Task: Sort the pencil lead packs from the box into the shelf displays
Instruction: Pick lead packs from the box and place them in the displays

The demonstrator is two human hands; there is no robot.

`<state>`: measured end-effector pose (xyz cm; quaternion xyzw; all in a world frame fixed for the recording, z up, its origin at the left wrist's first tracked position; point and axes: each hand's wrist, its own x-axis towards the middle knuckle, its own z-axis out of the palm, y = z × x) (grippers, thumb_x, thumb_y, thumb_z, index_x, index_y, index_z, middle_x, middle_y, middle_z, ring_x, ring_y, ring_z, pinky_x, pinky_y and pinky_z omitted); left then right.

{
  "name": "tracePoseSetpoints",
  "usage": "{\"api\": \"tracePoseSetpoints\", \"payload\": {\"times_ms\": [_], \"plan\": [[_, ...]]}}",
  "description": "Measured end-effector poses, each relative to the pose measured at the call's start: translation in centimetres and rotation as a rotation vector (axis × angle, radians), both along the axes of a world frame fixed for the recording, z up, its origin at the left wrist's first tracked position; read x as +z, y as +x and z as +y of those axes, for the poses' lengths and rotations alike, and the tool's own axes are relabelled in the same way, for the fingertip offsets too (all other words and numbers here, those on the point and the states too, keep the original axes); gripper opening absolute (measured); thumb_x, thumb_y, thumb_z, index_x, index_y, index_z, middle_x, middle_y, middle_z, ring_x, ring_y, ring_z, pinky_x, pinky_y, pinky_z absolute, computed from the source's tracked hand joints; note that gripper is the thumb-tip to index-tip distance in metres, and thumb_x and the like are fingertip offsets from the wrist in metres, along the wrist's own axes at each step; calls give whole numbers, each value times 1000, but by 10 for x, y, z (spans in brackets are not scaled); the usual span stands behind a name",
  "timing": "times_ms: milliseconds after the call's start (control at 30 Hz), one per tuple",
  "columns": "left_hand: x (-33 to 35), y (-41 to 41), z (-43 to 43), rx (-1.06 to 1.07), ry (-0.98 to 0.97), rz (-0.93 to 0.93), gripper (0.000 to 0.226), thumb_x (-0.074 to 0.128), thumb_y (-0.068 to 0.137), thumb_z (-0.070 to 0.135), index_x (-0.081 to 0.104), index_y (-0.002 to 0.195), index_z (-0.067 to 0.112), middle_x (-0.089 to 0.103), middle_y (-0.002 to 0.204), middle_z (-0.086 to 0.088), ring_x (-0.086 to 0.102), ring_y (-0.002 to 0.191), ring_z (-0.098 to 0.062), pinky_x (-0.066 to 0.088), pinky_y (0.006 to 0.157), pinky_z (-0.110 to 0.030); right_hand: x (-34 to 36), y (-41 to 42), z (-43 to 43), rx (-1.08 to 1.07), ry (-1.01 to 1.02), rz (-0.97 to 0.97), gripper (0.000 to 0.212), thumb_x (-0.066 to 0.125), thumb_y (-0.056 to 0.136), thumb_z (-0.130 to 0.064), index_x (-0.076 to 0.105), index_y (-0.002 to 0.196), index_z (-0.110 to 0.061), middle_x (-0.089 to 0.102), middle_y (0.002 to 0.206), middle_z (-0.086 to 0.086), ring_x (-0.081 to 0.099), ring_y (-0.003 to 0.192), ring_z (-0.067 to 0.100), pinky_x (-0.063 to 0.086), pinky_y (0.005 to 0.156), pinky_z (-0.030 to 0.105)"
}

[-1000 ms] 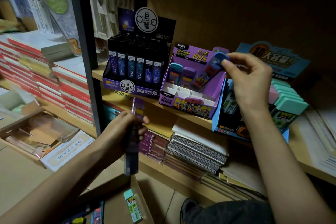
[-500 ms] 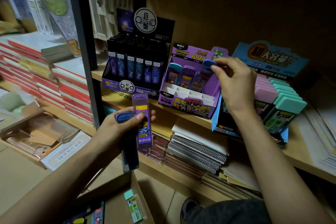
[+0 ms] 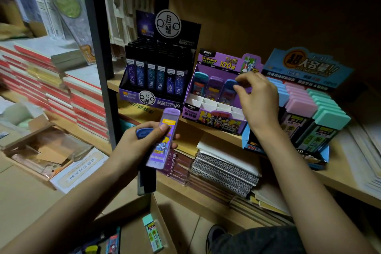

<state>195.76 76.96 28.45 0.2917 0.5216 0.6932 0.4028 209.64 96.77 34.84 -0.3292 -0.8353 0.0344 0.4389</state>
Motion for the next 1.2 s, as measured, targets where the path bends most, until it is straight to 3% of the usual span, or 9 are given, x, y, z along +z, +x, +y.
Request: {"api": "tracePoseSetpoints", "payload": {"times_ms": [133, 233, 400, 567, 667, 767, 900, 1033, 1200], "plan": [[5, 3, -1, 45, 0, 95, 31, 56, 88, 23, 60, 98, -5, 74, 80, -13, 63, 53, -12, 48, 48, -17, -2, -2, -7, -73, 21, -93, 19, 65, 86, -13, 65, 105, -9, 56, 106, 9, 48, 104, 23, 27, 78, 18], [12, 6, 0, 66, 16, 160, 27, 54, 90, 25, 60, 95, -1, 73, 78, -10, 62, 52, -8, 46, 47, -15, 6, -2, -26, 25, 4, 70, 12, 63, 87, -11, 66, 98, -8, 55, 100, 8, 49, 94, 15, 26, 73, 11], [26, 8, 6, 34, 49, 244, 33, 56, 81, 33, 60, 90, 2, 73, 80, -11, 66, 63, -15, 54, 56, -23, 3, -21, -71, 439, -692, 79, 13, 56, 92, -28, 64, 84, -22, 58, 67, -11, 52, 57, -2, 42, 58, 19], [27, 6, 10, -7, 47, 309, 30, 55, 84, 31, 61, 94, 3, 73, 80, -7, 69, 67, -13, 54, 58, -20, 1, -30, -77, 510, -923, 193, 16, 57, 92, -15, 63, 78, -17, 57, 60, -4, 49, 44, -4, 41, 48, 14], [27, 0, 18, 2, 11, 367, 24, 50, 89, 34, 60, 98, 14, 69, 81, 3, 67, 68, -5, 50, 56, -15, 8, -29, -73, 538, -852, 217, 15, 56, 92, -8, 64, 80, -14, 60, 66, 0, 55, 49, -2, 43, 48, 14], [36, -12, 30, 13, 32, 93, 22, 31, 99, 10, 53, 101, 10, 60, 67, 4, 58, 50, -1, 44, 47, -12, 26, -20, -60, 492, -732, 344, 17, 56, 91, -6, 65, 80, -15, 61, 64, -4, 56, 50, -2, 45, 48, 14], [32, -25, 26, -9, 84, 63, 35, 21, 95, 8, 55, 96, 14, 50, 78, 0, 46, 66, -8, 35, 64, -26, 42, -7, -42, 334, -421, 406, 12, 59, 91, -11, 66, 87, -20, 63, 74, -8, 62, 67, 7, 52, 59, 21], [28, -31, 37, 121, -13, 35, 29, 27, 96, 9, 51, 84, 18, 43, 81, -2, 41, 70, -12, 32, 64, -27, 40, -6, -32, 222, -185, 293, 16, 59, 91, -15, 69, 103, -10, 66, 92, -4, 64, 85, 12, 55, 77, 34], [24, -38, 42, 149, -79, 98, 21, 36, 94, 6, 50, 86, 20, 43, 88, -6, 43, 78, -16, 35, 67, -29, 32, -14, -20, 196, 77, 227, 20, 59, 90, -8, 69, 104, 2, 69, 93, 13, 64, 85, 21, 54, 76, 38]]}}
